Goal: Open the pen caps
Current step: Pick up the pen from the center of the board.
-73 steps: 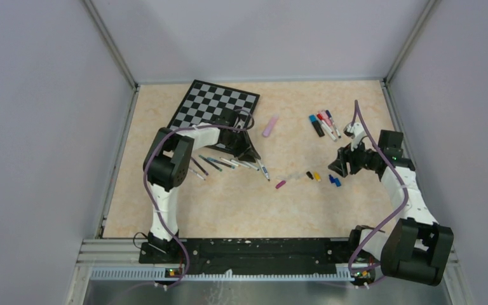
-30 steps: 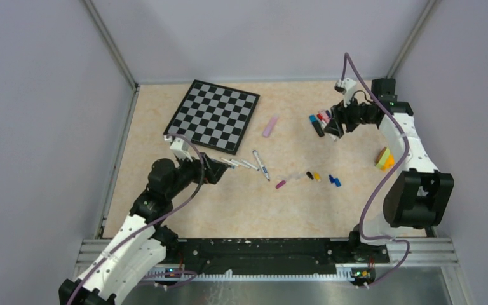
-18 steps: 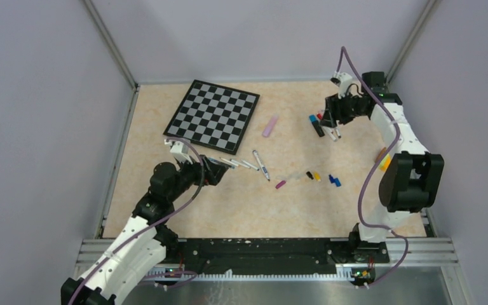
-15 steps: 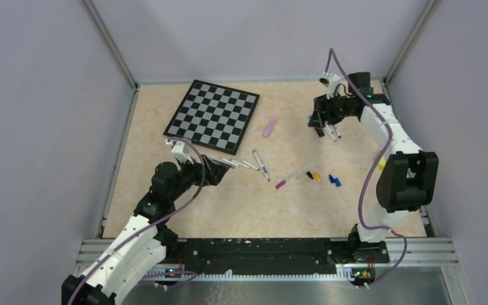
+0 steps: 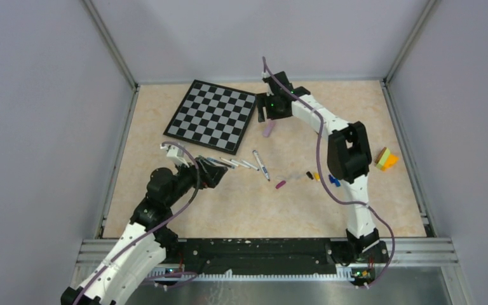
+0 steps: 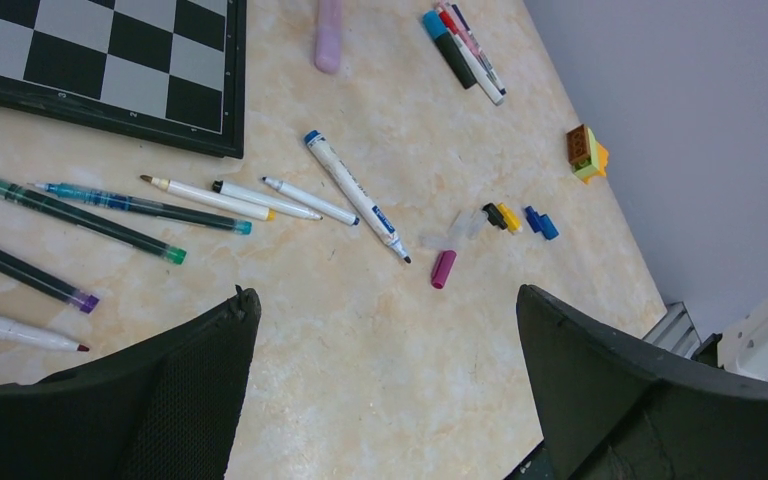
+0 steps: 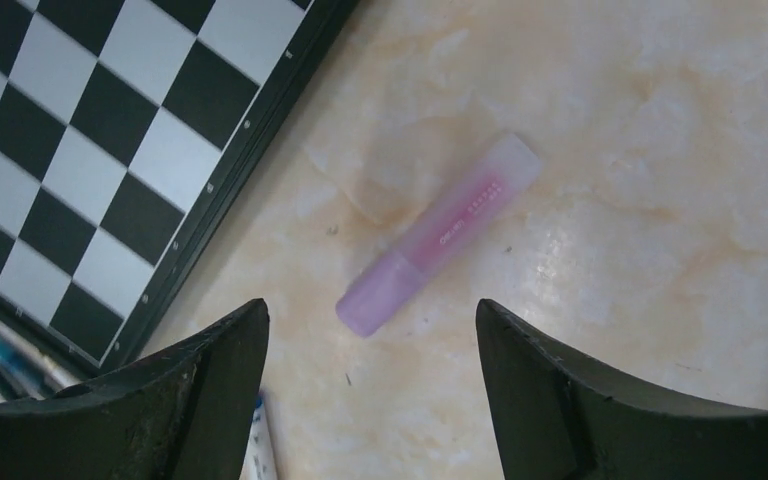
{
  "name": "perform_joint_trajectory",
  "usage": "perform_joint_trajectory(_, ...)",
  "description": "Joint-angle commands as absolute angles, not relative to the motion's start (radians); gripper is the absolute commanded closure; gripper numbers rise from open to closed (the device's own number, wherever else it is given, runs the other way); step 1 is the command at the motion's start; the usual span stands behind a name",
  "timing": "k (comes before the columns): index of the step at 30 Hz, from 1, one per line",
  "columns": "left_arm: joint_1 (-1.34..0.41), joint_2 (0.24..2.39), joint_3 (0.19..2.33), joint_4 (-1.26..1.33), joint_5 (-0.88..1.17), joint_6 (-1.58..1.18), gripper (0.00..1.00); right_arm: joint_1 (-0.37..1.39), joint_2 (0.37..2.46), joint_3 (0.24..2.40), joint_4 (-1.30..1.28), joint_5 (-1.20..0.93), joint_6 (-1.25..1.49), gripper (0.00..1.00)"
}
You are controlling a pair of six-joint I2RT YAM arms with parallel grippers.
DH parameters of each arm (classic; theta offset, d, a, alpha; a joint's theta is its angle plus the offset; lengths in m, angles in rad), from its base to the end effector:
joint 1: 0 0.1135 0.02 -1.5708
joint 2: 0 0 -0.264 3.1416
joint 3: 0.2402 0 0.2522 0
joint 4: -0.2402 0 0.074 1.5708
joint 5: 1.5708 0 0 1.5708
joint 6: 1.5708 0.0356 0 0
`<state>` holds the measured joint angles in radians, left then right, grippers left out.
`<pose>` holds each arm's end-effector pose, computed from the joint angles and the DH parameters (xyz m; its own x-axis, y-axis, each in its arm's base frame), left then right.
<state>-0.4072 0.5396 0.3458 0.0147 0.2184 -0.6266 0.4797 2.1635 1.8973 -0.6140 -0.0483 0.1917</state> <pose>0.1369 -0.0675 0.2415 -0.4740 -0.4190 -0.7744 0.3758 0.6991 -0.6083 0.4333 0.2274 0.2415 -0.7644 -0.1831 -0.6182 -0.3490 0.9237 0.1579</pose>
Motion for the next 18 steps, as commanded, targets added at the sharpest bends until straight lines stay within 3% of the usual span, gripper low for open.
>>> perform_joint_trajectory(1,-0.403,0.512,0.333,0.004,0.21,-0.644,0.01,0.516,2.253,2.054,-0.68,0.182,0.363,0.28)
perform_joint_trajectory(7,-0.403,0.518,0.31,0.017,0.197,-0.65,0.01,0.528,2.324,2.105,-0.694,0.261,0.429,0.42)
perform_joint_trajectory(18,-0.403,0.583,0.307,0.067,0.213,-0.659,0.01,0.528,2.419,2.161,-0.722,0.232,0.47,0.44)
